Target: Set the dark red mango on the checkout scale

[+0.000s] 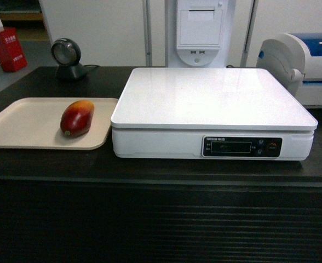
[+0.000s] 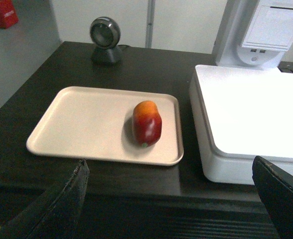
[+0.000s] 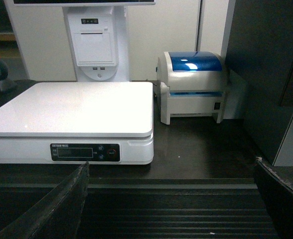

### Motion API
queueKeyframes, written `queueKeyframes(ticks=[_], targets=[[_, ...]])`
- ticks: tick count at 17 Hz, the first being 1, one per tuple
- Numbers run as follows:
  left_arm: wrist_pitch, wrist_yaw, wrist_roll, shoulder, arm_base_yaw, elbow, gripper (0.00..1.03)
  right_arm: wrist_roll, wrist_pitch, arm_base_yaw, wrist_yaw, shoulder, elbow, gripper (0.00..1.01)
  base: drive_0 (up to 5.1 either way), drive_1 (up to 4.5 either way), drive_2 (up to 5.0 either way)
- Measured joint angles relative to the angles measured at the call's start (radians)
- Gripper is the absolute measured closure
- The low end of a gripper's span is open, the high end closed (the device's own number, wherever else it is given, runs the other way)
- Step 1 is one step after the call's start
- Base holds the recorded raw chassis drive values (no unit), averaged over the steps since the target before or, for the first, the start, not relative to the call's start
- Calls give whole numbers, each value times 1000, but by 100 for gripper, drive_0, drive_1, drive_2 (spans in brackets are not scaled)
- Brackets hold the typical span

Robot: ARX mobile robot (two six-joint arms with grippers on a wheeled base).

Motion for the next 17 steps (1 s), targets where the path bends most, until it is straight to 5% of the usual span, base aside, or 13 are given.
queueKeyframes(ticks=[5, 8, 10, 17], targets=[[90, 230, 94, 485, 137, 270, 5, 0, 0, 0, 0, 0, 0, 3, 0, 0, 0], [6, 287, 141, 840, 207, 576, 5, 0, 0, 0, 0, 0, 0, 3, 0, 0, 0], [-161, 392, 148, 1163, 242, 962, 5, 0, 0, 0, 0, 0, 0, 3, 0, 0, 0], [-307, 401, 211, 1354, 234, 1198, 5, 0, 0, 0, 0, 0, 0, 3, 0, 0, 0]])
